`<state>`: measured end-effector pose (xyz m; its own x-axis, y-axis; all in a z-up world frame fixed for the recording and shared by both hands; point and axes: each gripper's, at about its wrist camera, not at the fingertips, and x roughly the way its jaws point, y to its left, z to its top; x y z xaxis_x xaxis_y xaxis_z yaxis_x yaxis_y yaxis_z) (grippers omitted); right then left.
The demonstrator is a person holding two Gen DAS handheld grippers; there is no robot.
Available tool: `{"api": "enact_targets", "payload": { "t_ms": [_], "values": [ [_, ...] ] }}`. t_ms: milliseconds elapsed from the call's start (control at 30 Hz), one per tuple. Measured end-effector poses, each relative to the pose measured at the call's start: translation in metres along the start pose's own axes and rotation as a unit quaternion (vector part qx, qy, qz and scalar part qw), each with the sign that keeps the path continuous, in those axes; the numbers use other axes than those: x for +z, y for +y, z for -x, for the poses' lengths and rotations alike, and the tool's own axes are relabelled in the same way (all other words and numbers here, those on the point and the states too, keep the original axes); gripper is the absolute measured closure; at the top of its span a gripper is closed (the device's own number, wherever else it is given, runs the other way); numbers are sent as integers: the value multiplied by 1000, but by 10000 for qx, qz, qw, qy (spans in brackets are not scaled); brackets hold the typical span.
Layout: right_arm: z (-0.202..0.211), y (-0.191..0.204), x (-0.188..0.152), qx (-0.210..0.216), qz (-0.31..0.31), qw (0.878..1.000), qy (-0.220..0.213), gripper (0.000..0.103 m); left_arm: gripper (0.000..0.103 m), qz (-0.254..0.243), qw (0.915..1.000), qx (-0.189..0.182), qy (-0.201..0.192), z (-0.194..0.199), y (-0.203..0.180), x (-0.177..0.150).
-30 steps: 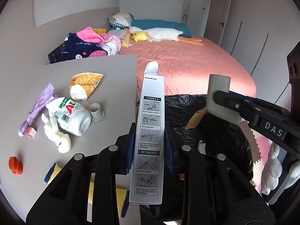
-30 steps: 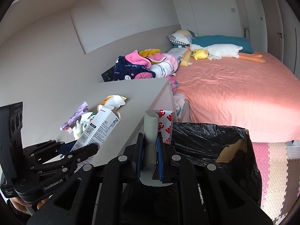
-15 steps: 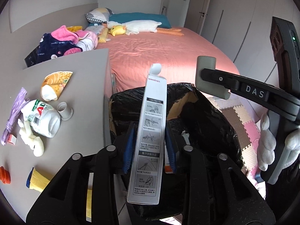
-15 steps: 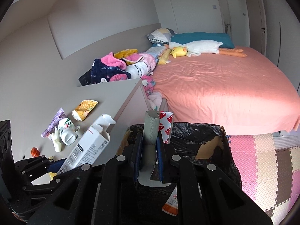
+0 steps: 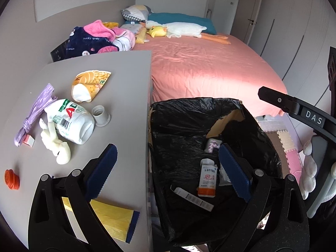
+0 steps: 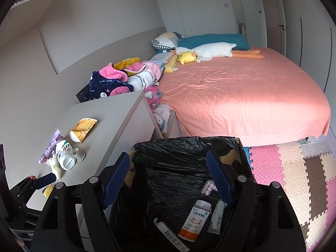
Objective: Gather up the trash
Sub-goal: 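Return to the table and grasp the long yellow packet with the right gripper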
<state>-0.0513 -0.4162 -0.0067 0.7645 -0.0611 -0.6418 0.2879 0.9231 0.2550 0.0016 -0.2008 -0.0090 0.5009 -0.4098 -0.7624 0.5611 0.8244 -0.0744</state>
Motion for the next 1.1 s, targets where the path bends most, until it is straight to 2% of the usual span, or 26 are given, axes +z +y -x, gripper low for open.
{"api": "enact_targets", "payload": {
  "t_ms": [233,633,1100],
  "values": [
    [-6,20,-5,165,263,9995,74,27,9,78,9998,162,-5,3,11,-2],
    [-21,63,-16,498,675,9961,274,27,9,488,9975,509,-30,20,58,-19],
    [-40,125,-39,901,1242,9866,558,27,9,946,9910,944,19,37,118,-42]
  ]
}}
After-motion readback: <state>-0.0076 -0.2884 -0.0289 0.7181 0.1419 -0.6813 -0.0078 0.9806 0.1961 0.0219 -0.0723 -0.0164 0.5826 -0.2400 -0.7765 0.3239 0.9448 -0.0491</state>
